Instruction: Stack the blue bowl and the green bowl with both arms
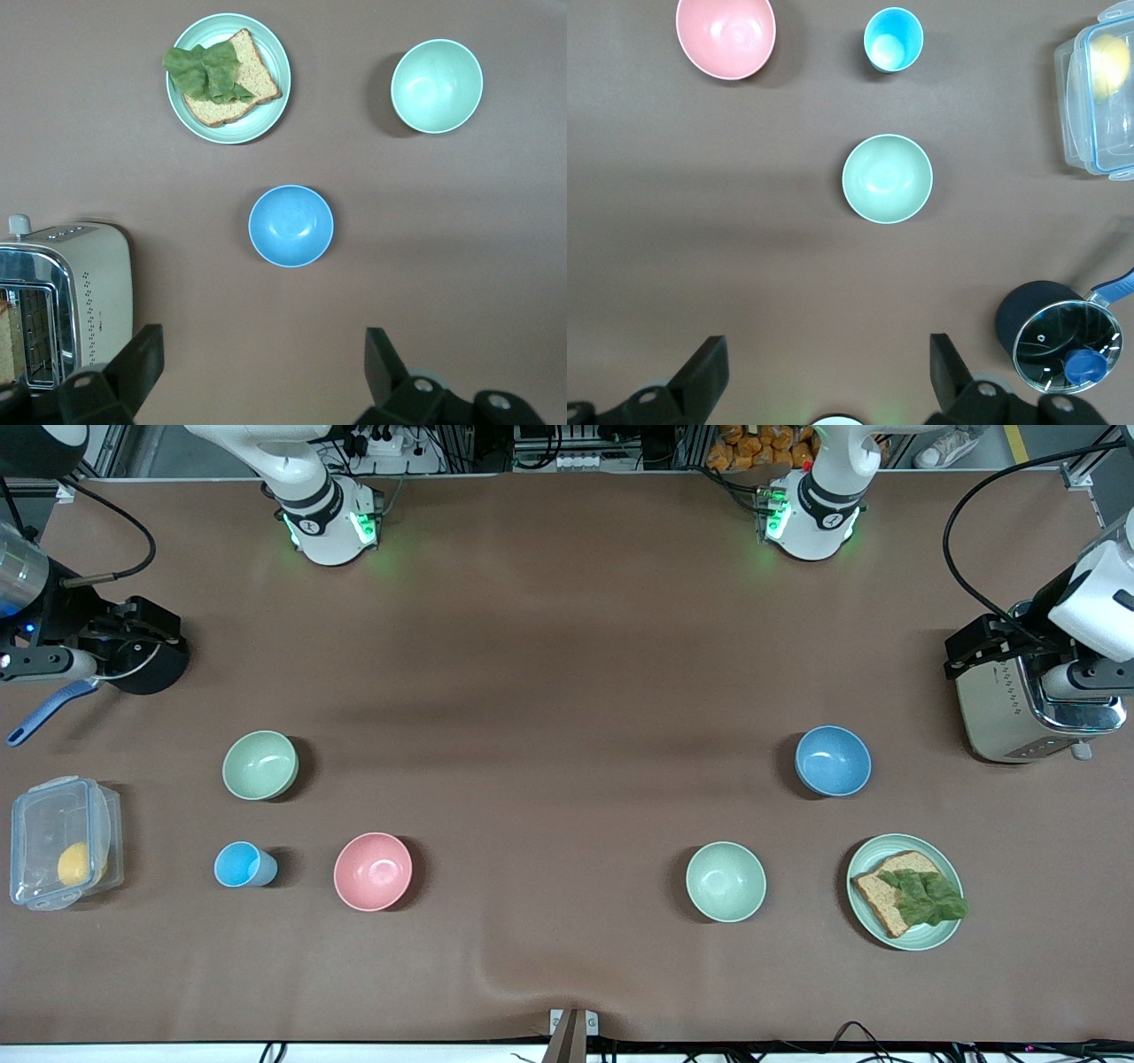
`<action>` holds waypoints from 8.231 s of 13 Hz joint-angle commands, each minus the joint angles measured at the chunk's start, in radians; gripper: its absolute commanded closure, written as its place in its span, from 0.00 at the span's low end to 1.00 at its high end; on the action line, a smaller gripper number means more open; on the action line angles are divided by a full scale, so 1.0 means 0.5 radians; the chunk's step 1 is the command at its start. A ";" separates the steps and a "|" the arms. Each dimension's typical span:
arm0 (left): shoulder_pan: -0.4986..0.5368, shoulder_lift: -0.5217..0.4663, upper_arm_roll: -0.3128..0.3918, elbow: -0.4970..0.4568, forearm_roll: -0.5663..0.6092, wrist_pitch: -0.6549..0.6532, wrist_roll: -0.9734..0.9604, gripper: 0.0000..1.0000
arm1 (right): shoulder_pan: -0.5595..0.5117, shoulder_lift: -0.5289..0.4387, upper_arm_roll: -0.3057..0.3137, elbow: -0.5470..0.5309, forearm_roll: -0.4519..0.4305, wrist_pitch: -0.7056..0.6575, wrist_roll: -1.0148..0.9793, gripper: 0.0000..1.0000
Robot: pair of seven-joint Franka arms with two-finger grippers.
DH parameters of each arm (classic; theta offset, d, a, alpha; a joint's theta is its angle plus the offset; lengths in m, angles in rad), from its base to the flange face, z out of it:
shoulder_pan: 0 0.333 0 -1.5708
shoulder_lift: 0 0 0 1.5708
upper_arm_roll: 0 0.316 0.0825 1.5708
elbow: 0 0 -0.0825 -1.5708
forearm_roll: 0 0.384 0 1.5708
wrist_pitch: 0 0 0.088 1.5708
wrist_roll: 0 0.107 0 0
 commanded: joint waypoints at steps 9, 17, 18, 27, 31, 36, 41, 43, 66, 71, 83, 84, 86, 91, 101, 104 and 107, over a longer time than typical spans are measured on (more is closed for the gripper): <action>0.309 0.147 0.036 -0.497 -0.055 0.493 0.228 0.00 | 0.037 0.030 -0.044 0.088 -0.037 -0.015 -0.027 0.00; 0.300 0.318 -0.041 -1.191 -0.067 1.384 0.173 0.00 | -0.181 0.594 -0.044 0.079 -0.031 0.276 -0.033 0.00; 0.300 0.334 -0.047 -1.259 -0.064 1.497 0.173 0.00 | -0.200 0.701 -0.044 0.073 -0.031 0.322 -0.033 0.00; 0.325 0.573 -0.066 -1.293 -0.070 1.679 0.173 0.16 | -0.341 1.417 -0.041 0.073 -0.006 0.917 -0.306 0.00; 0.328 0.631 -0.066 -1.278 -0.070 1.701 0.170 0.33 | -0.390 1.479 -0.028 0.015 0.055 0.900 -0.343 0.00; 0.306 0.656 -0.066 -1.259 -0.082 1.701 0.084 0.92 | -0.381 1.436 -0.022 0.023 0.132 0.621 -0.359 0.00; 0.306 0.656 -0.066 -1.216 -0.082 1.698 0.056 1.00 | -0.424 1.442 -0.022 0.020 0.141 0.639 -0.533 0.92; 0.312 0.629 -0.066 -1.198 -0.082 1.695 0.066 1.00 | -0.414 1.439 -0.028 0.023 0.214 0.654 -0.537 1.00; 0.303 0.263 -0.351 -0.554 -0.018 0.670 -0.097 1.00 | 0.297 1.184 0.140 0.079 0.910 0.626 0.236 1.00; 0.300 0.269 -0.351 -0.551 -0.018 0.670 -0.097 1.00 | 0.667 1.297 0.140 0.066 0.945 1.015 0.643 1.00; 0.291 0.300 -0.378 -0.554 -0.027 0.686 -0.109 1.00 | 1.224 1.574 0.128 0.073 1.031 1.710 1.200 0.67; 0.291 0.303 -0.403 -0.557 -0.027 0.686 -0.134 1.00 | 1.227 1.568 0.125 0.070 1.028 1.707 1.215 0.01; 0.263 0.318 -0.440 -0.557 -0.027 0.689 -0.225 1.00 | 1.221 1.491 0.116 0.063 1.021 1.670 1.423 0.00; 0.022 0.352 -0.446 -0.544 -0.052 0.734 -0.621 1.00 | 1.178 1.451 -0.013 0.238 1.046 1.459 1.892 0.00; -0.651 0.889 -0.440 -0.121 -0.024 0.946 -1.713 1.00 | 1.233 1.614 -0.090 0.297 1.307 1.648 2.222 0.00; -0.703 0.981 -0.443 -0.124 -0.030 1.014 -1.821 1.00 | 1.233 1.620 -0.087 0.297 1.322 1.657 2.243 0.00; -0.715 1.012 -0.446 -0.139 -0.052 1.038 -1.885 1.00 | 1.267 1.662 -0.084 0.278 1.331 1.859 2.374 0.00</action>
